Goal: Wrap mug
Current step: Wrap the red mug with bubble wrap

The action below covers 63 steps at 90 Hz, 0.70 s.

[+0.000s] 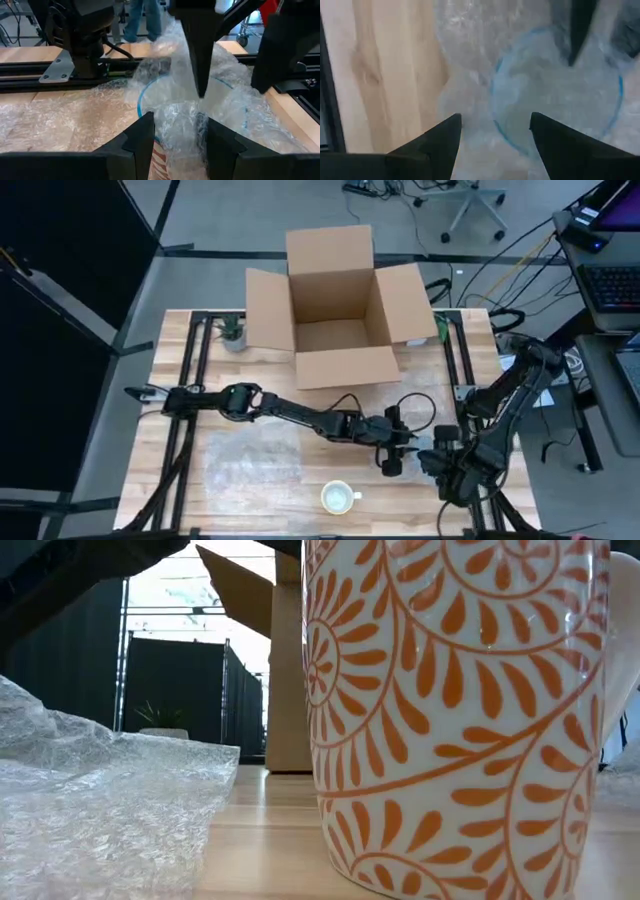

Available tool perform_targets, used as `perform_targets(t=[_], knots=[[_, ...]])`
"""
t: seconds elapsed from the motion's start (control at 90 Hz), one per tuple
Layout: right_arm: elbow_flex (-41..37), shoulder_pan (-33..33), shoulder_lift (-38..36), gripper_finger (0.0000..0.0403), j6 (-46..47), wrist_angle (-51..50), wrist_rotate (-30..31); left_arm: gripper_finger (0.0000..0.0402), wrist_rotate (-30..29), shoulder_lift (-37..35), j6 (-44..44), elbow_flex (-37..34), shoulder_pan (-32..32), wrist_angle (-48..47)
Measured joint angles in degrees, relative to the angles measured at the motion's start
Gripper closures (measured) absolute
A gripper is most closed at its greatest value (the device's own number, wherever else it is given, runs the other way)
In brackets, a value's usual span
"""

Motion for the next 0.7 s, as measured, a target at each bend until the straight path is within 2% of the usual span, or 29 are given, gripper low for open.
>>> perform_targets(t=[0.256,0.522,0.7], knots=[[-0.67,-5.08,1.81,0.0177,-4.94,4.12,-0.20,0.0275,0.13,0.00,0.00,-0.04,0.00,-0.01],[-11.26,-5.16,1.54,0.0177,0.64,16.29,-1.89,0.0275,0.42,0.00,-0.09,-0.04,0.00,0.15],[-11.72,-5.14,0.61,0.0177,0.79,16.70,-0.64,0.0275,0.46,-0.44,-0.01,-0.04,0.00,-0.59]])
